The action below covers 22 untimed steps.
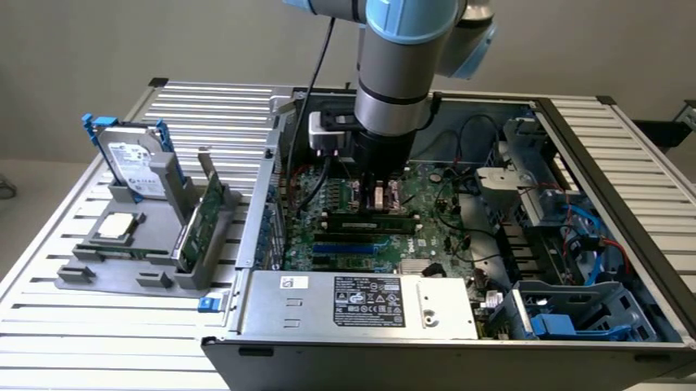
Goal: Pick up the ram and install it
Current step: 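Press down the ram until it locks into place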
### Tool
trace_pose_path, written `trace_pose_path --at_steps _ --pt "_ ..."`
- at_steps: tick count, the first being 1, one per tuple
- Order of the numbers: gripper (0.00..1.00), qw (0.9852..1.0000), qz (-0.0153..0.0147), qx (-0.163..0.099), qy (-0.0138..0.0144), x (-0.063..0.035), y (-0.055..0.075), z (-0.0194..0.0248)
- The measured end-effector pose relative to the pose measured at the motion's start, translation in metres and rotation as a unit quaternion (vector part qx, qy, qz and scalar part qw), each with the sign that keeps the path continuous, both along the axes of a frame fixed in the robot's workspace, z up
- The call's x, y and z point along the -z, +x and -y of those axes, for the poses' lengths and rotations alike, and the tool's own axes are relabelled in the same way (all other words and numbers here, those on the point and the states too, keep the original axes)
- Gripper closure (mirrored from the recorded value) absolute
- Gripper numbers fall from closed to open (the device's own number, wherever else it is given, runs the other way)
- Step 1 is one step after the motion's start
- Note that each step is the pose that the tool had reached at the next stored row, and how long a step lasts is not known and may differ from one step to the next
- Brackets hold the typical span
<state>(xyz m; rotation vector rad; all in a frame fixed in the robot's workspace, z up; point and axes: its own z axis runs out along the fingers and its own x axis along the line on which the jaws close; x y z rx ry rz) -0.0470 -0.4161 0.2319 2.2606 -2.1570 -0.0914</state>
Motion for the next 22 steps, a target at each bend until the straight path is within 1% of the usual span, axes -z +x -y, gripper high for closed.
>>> trace_pose_path --at_steps 5,12,19,22 --pt "0.89 1.0000 -0.0002 0.000 0.0001 0.0001 0.0000 -0.0025" --pt "0.89 1.0000 -0.0007 0.000 0.0001 0.0006 -0.0001 -0.0027" --pt "0.89 1.0000 -0.0037 0.000 -0.0001 0.0006 0.0000 -0.0027" --pt "0.89 1.0000 -0.0044 0.000 -0.0001 0.0006 0.0002 -0.0026"
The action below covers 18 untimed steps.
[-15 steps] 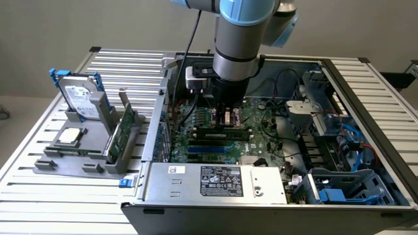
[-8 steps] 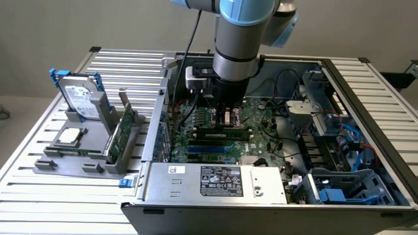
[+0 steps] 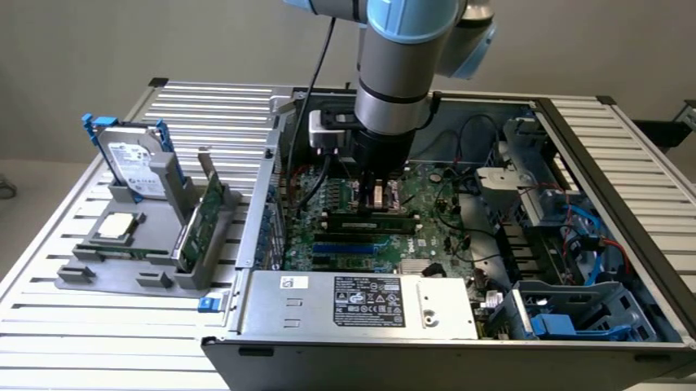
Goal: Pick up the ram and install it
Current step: 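Press down the ram until it locks into place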
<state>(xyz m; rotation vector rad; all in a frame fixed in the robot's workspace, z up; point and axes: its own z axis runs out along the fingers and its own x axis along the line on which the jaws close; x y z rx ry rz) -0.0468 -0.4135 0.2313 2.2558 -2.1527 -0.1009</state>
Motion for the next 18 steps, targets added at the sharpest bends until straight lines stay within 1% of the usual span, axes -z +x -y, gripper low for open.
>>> trace_pose_path --at_steps 6,10,14,18 --pt "0.89 1.0000 0.0000 0.000 0.0001 0.0015 0.0001 0.0000" --pt "0.89 1.0000 -0.0002 0.000 -0.0004 0.0031 0.0000 0.0001" --pt "0.89 1.0000 -0.0001 0.000 -0.0001 0.0051 0.0000 0.0000" --pt "0.89 1.0000 -0.0002 0.000 -0.0005 0.0067 0.0000 0.0001"
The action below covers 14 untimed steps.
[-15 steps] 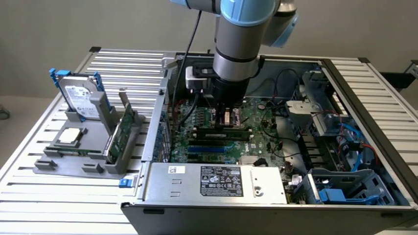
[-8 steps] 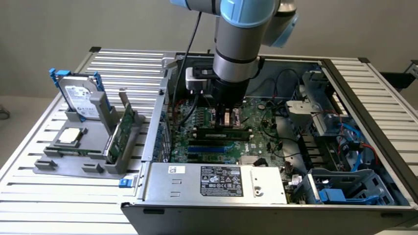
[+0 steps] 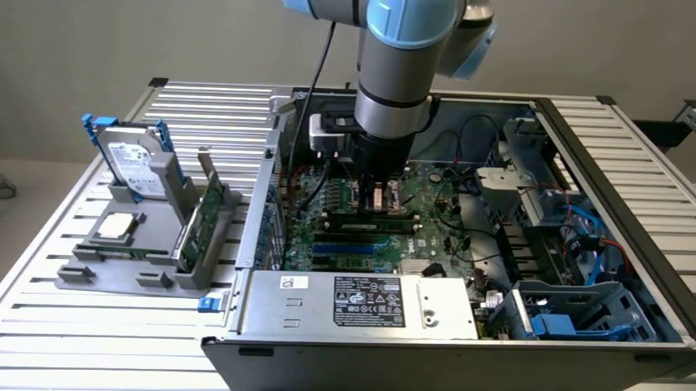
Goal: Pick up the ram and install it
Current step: 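Press down the ram until it locks into place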
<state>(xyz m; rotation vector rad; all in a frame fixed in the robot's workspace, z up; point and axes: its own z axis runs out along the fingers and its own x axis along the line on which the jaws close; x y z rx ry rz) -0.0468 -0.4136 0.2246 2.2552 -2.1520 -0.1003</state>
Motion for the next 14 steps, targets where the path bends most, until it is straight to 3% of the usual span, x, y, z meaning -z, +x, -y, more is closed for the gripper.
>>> trace_pose_path --at_steps 4,8,14 --pt "0.89 1.0000 -0.0007 0.000 0.0016 -0.0037 0.000 -0.0004" --pt "0.89 1.0000 -0.0022 0.000 0.0004 -0.0159 0.001 0.0000" --pt "0.89 1.0000 -0.0022 0.000 -0.0001 -0.0177 0.007 0.0011"
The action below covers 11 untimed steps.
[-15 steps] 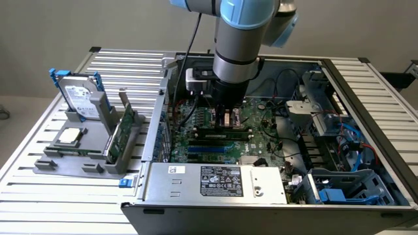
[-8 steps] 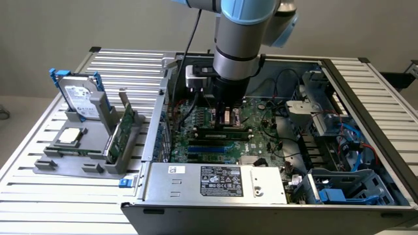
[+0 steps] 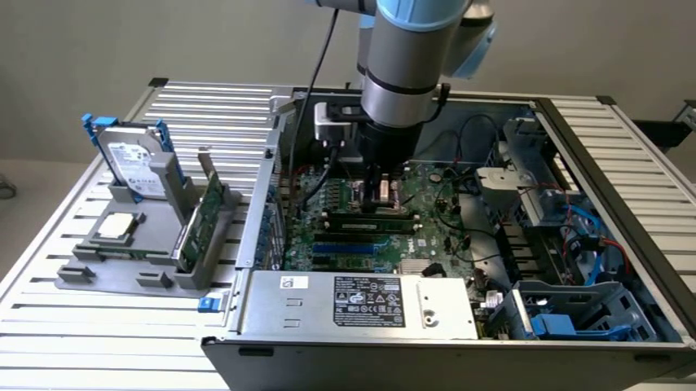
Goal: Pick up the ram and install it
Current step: 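Press down the ram until it locks into place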
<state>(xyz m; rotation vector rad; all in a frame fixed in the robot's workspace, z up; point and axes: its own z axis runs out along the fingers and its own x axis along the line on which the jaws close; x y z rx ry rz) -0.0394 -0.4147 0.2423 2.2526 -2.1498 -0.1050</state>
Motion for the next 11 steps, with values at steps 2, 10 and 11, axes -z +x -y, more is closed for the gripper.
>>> trace_pose_path --at_steps 2,10,11 --pt "0.89 1.0000 0.0000 0.000 0.0001 0.0000 0.003 0.0007" --pt "0.89 1.0000 0.0000 0.000 0.0001 0.0001 0.013 0.0023" --pt "0.89 1.0000 0.0000 0.000 0.0001 0.0001 0.013 0.0024"
